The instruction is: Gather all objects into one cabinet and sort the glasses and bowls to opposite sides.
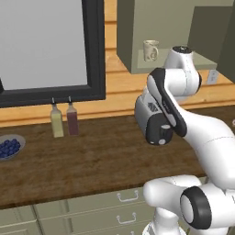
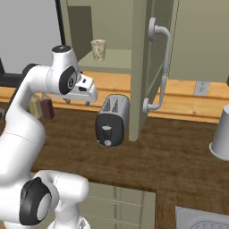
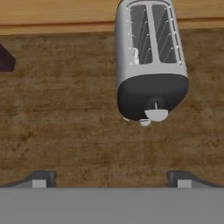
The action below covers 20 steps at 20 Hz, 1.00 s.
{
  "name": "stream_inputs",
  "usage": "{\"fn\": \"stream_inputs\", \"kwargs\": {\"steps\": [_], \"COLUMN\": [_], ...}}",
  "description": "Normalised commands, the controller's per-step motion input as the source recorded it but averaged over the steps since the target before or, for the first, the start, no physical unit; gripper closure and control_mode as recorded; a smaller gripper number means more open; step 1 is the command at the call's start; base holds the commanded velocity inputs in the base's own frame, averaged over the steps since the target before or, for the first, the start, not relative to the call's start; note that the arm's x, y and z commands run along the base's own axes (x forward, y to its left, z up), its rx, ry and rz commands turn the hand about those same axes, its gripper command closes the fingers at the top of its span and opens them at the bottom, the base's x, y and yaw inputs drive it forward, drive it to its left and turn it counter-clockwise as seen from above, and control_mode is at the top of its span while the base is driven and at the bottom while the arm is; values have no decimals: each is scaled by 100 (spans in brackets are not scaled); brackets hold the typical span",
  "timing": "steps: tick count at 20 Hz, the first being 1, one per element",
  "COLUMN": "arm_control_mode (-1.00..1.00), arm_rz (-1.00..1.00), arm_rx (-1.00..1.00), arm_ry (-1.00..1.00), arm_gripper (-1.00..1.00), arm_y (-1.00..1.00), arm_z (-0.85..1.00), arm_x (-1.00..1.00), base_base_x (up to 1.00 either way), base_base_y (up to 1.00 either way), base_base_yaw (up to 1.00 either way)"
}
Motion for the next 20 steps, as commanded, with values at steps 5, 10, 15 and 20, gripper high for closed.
{"fn": "stream_inputs", "kwargs": {"steps": [5,10,15,20], "arm_control_mode": [-100,-100,-100,-100], "arm_rz": [-14,-3,0,0], "arm_rx": [0,0,0,0], "arm_ry": [-14,-19,-23,-23], "arm_gripper": [-100,-100,-100,-100], "arm_y": [-48,-11,-4,-13], "arm_z": [67,41,29,40], "arm_x": [0,6,5,16], "base_base_x": [0,0,0,0], "base_base_y": [0,0,0,0], "base_base_yaw": [0,0,0,0]}}
